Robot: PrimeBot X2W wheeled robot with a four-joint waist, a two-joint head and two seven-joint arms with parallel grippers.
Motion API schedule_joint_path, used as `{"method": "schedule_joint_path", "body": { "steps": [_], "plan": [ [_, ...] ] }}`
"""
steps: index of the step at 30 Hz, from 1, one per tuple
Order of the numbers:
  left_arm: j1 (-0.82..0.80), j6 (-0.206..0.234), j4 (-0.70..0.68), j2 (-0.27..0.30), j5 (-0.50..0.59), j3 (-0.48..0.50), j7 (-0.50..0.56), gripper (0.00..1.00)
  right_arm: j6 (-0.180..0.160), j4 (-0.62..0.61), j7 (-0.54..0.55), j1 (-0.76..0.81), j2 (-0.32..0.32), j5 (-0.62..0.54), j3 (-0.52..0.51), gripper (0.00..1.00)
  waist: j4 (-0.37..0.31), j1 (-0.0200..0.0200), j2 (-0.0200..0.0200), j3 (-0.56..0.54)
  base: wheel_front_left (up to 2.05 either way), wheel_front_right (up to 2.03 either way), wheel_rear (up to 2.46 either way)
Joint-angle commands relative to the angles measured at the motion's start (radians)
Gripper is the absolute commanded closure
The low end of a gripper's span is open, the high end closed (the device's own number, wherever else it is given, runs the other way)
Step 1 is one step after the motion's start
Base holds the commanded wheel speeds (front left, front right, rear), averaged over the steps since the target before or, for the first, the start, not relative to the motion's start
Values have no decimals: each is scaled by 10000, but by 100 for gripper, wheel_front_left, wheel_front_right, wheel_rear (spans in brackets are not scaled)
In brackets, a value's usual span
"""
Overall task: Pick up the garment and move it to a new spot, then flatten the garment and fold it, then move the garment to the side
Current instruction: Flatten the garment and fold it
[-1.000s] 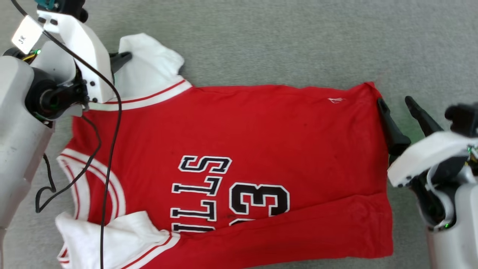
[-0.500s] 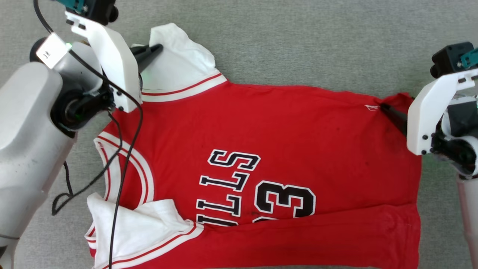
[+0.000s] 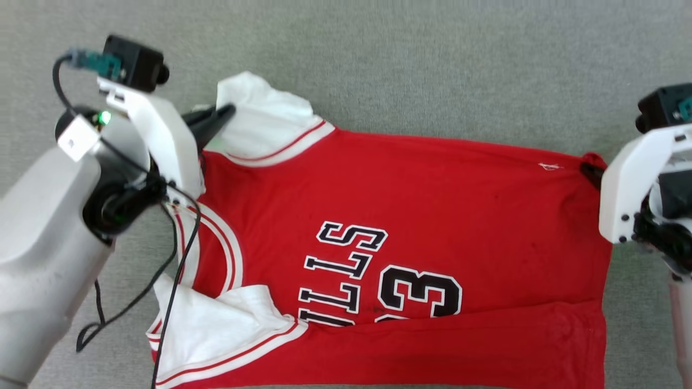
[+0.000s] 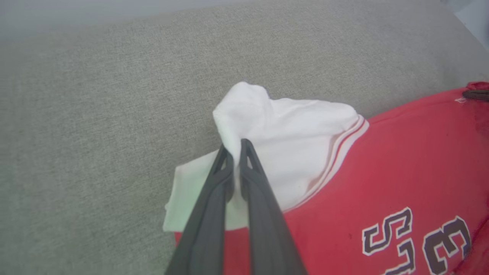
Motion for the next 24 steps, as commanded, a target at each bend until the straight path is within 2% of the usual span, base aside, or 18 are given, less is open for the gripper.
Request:
{"method": "schedule_joint_path", "body": {
  "steps": [1, 5, 12, 24],
  "plan": [
    [198, 16, -18, 78, -48, 29, -84, 100, -8, -149, -64, 199, 0, -11, -70, 100, 70, -1, 0, -278, 0, 0, 0],
    [1039, 209, -238, 204, -129, 50, -531, 100, -8, -891, -292, 1193, 101, -12, -292, 100, 143, -1, 0, -852, 0, 0, 0],
    [3227, 912, -960, 413, -425, -92, -1242, 100, -8, -1673, -684, 3267, 619, 190, -688, 100, 299, -1, 0, -1778, 0, 0, 0],
    [6370, 2147, -2018, 502, -1302, -108, -2114, 100, -8, -1394, -1416, 5633, 1427, 337, -1520, 100, 551, -1, 0, -2648, 0, 0, 0]
  ]
}}
